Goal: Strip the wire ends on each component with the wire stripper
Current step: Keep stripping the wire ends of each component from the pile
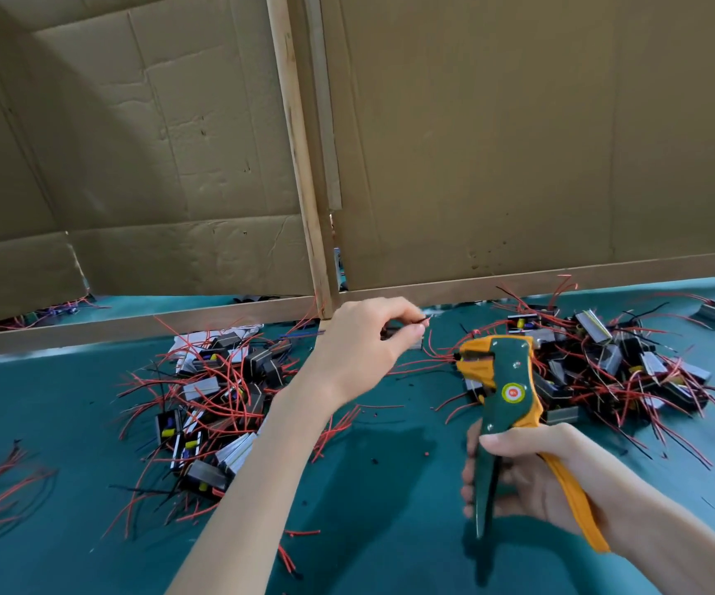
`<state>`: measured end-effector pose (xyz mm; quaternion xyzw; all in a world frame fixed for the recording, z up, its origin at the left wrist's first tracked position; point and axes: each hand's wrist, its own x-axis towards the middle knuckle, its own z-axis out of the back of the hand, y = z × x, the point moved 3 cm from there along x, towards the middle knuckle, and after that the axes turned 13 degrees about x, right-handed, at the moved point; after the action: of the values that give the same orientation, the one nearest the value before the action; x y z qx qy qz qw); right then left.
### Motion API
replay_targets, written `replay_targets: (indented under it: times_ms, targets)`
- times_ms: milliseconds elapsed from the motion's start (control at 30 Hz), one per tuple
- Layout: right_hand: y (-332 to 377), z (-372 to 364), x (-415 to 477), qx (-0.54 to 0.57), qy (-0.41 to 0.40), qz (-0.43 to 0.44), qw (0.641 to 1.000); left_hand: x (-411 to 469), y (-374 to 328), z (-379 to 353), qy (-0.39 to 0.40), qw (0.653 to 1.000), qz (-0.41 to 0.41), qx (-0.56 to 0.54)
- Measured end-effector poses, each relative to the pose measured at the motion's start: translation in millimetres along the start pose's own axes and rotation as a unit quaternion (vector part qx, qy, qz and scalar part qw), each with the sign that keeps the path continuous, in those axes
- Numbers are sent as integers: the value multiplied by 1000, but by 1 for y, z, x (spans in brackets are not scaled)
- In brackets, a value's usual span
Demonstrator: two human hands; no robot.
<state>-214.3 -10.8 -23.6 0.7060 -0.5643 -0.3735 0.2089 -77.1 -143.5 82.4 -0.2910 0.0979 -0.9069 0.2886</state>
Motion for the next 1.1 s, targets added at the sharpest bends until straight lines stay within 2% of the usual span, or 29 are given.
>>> replay_targets:
  times_ms: [100,200,267,400,467,533,600,700,833,967,1100]
  targets:
    - [-7,10,5,-2,-46,-60,997,17,-20,-10,-72,997,-20,3]
    - [-9,12,6,5,-49,-86,995,41,-60,-39,-80,994,-80,-11]
    - [-8,13,7,17,-48,-83,995,55,-87,-63,-50,992,-117,-20]
    - [-4,19,8,31,-56,-66,996,67,-113,-95,77,987,-138,30]
    - [-2,21,9,45,-61,-56,995,61,-109,-88,79,988,-132,4]
    - [-1,22,9,54,-62,-52,995,49,-93,-67,66,991,-109,-41]
    - [-1,22,8,52,-59,-52,996,36,-62,-43,84,994,-66,-33]
    - [0,22,8,41,-56,-47,996,16,7,-15,131,988,41,69]
    - [-1,19,7,29,-56,-47,997,-5,84,-4,179,945,162,220]
    - [1,21,7,24,-67,-45,996,-12,122,-17,240,910,197,276]
    - [3,24,7,37,-75,-33,996,-17,134,-31,247,890,195,329]
